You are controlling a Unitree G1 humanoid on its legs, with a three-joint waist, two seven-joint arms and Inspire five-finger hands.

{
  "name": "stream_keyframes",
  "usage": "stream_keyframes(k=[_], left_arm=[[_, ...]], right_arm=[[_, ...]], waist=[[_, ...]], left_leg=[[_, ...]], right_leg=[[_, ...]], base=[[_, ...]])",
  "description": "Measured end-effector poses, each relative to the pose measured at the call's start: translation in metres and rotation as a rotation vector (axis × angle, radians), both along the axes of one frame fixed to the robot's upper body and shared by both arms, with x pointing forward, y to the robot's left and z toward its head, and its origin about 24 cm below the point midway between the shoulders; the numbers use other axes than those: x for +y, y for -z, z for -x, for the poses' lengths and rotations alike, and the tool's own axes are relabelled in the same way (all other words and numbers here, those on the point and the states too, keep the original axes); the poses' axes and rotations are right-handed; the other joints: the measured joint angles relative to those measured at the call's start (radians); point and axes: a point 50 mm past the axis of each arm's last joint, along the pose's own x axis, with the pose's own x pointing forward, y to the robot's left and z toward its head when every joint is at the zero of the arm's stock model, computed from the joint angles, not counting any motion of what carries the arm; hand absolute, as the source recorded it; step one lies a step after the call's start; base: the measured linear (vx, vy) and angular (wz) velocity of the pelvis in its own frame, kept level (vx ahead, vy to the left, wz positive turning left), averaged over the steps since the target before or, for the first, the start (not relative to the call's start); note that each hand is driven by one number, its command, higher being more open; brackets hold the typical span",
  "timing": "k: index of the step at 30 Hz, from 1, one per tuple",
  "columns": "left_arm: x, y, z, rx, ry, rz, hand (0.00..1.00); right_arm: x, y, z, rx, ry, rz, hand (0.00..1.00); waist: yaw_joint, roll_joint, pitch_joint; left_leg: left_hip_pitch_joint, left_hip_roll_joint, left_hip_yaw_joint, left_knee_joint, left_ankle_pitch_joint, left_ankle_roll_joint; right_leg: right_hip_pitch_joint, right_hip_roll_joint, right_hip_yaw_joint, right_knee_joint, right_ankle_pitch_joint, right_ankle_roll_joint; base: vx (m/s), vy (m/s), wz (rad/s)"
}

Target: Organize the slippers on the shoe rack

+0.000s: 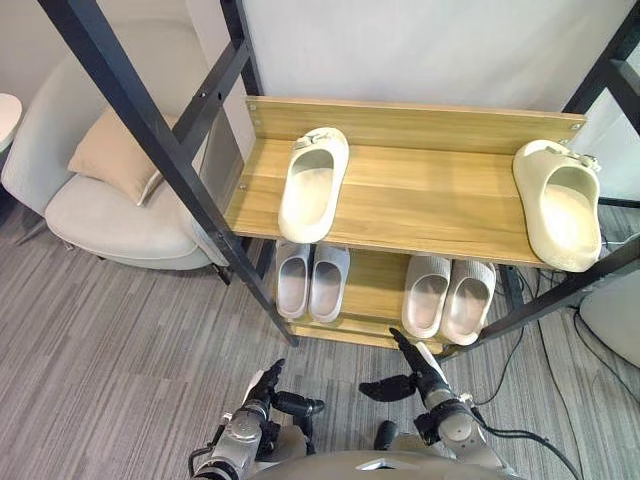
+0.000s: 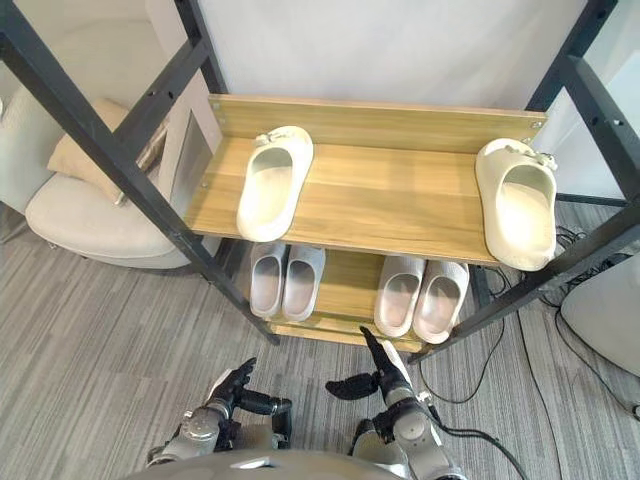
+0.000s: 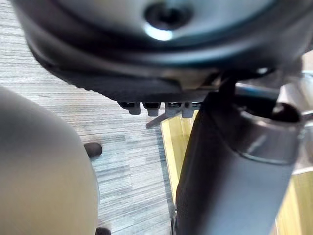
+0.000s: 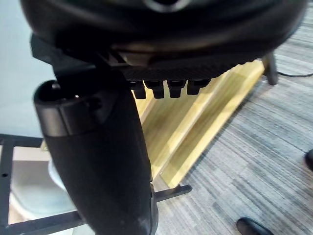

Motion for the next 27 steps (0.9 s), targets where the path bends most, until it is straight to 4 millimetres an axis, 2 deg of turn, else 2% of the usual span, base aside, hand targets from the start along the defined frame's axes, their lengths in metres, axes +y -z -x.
stream_keyframes(k=[7, 10, 15, 19, 22, 27], left_arm=[[-0.017, -0.007, 0.001, -0.042, 0.134, 0.041, 1.00], [-0.038, -0.018, 0.002, -0.104, 0.242, 0.100, 1.00], [-0.082, -0.056, -0.001, -0.227, 0.433, 0.347, 1.00], [-0.111, -0.087, -0.002, -0.305, 0.507, 0.552, 1.00], [-0.129, -0.110, -0.005, -0.355, 0.536, 0.686, 1.00], [-0.146, -0.146, -0.016, -0.458, 0.569, 0.832, 1.00]], right_arm=[[-0.017, 0.013, 0.013, 0.080, 0.153, 0.009, 1.00], [-0.023, 0.014, 0.017, 0.086, 0.208, 0.020, 1.00], [-0.034, 0.018, 0.026, 0.117, 0.261, 0.037, 1.00], [-0.037, 0.019, 0.029, 0.124, 0.271, 0.040, 1.00], [-0.040, 0.021, 0.035, 0.146, 0.284, 0.046, 1.00], [-0.045, 0.024, 0.044, 0.174, 0.353, 0.024, 1.00]], waist=[[-0.017, 0.006, -0.017], [-0.018, 0.009, -0.021], [-0.018, 0.014, -0.040], [-0.023, 0.022, -0.048], [-0.025, 0.026, -0.060], [-0.028, 0.031, -0.067]], left_leg=[[0.036, -0.007, 0.006, -0.045, 0.024, 0.005], [0.056, -0.011, 0.004, -0.066, 0.032, 0.008], [0.069, -0.017, -0.013, -0.089, 0.036, 0.013], [0.084, -0.024, -0.014, -0.108, 0.039, 0.018], [0.090, -0.027, -0.022, -0.113, 0.039, 0.018], [0.096, -0.027, -0.026, -0.113, 0.039, 0.018]], right_leg=[[0.033, 0.012, 0.009, -0.055, 0.032, -0.001], [0.048, 0.012, 0.007, -0.065, 0.036, 0.000], [0.068, 0.010, -0.009, -0.086, 0.039, 0.004], [0.079, 0.011, -0.011, -0.097, 0.038, 0.005], [0.095, 0.013, -0.019, -0.114, 0.038, 0.005], [0.102, 0.014, -0.022, -0.114, 0.037, 0.004]], base=[[-0.03, 0.005, -0.04], [0.00, 0.001, 0.01], [0.01, -0.002, 0.08], [0.03, -0.001, 0.00], [0.03, -0.011, 0.06], [0.00, -0.003, 0.01]])
